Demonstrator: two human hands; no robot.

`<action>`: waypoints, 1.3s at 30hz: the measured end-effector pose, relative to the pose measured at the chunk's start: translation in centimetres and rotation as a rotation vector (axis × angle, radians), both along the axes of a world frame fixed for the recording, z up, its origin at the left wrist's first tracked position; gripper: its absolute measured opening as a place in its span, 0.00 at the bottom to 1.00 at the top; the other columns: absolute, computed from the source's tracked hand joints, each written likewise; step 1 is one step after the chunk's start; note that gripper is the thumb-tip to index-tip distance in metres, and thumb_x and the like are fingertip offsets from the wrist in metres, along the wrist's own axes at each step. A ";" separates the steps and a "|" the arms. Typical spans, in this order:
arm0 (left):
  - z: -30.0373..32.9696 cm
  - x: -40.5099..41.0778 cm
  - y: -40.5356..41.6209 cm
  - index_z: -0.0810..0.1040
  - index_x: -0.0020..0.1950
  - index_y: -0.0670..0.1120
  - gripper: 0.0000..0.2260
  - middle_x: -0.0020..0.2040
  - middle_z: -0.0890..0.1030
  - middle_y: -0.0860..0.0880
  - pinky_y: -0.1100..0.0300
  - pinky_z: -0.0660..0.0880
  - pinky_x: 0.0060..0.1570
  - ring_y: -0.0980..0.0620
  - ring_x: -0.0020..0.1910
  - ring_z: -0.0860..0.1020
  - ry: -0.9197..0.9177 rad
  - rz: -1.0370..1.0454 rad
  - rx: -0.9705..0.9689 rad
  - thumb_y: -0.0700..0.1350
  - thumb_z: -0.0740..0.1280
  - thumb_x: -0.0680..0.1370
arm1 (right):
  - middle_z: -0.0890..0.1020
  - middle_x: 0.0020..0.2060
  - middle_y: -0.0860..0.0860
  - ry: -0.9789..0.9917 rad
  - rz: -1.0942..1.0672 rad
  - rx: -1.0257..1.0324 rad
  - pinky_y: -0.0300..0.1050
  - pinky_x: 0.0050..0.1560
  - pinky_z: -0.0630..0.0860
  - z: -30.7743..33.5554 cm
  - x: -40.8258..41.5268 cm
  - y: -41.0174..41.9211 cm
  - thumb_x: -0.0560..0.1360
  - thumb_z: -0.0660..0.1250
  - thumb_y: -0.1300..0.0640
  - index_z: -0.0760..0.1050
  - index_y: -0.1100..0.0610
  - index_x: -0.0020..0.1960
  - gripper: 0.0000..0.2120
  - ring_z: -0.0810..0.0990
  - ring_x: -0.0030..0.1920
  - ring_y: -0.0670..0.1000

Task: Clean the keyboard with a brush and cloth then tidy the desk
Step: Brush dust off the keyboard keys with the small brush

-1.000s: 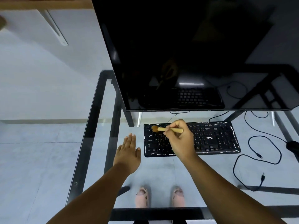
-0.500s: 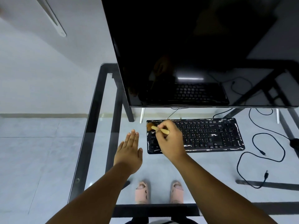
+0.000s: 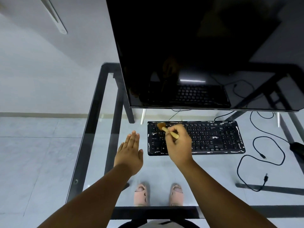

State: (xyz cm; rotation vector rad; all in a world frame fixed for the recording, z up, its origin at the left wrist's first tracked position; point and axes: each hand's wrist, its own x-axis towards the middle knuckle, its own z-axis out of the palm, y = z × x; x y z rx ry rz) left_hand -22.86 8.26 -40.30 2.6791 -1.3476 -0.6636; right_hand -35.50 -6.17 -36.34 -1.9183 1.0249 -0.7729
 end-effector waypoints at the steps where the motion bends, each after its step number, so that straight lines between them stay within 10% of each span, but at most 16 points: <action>1: 0.0 0.0 0.0 0.37 0.79 0.49 0.28 0.78 0.35 0.52 0.56 0.42 0.75 0.52 0.77 0.38 0.003 0.006 -0.001 0.53 0.45 0.83 | 0.79 0.38 0.51 0.020 0.023 -0.009 0.29 0.31 0.63 -0.1 -0.1 0.0 0.74 0.67 0.66 0.73 0.57 0.44 0.06 0.71 0.30 0.41; 27: 2.5 -3.4 -5.6 0.44 0.79 0.51 0.33 0.80 0.44 0.54 0.51 0.40 0.74 0.56 0.78 0.41 -0.042 -0.176 -0.107 0.58 0.33 0.74 | 0.82 0.44 0.53 -0.088 -0.162 0.204 0.46 0.42 0.79 -0.1 -3.7 -3.6 0.72 0.67 0.58 0.79 0.48 0.43 0.06 0.83 0.43 0.52; 39: 2.5 -4.6 -6.9 0.48 0.79 0.50 0.35 0.80 0.49 0.53 0.50 0.43 0.74 0.54 0.78 0.47 -0.052 -0.149 -0.074 0.60 0.33 0.73 | 0.80 0.45 0.51 -0.008 -0.162 0.094 0.31 0.42 0.72 -0.3 -5.4 -5.3 0.73 0.68 0.66 0.79 0.55 0.44 0.07 0.78 0.43 0.40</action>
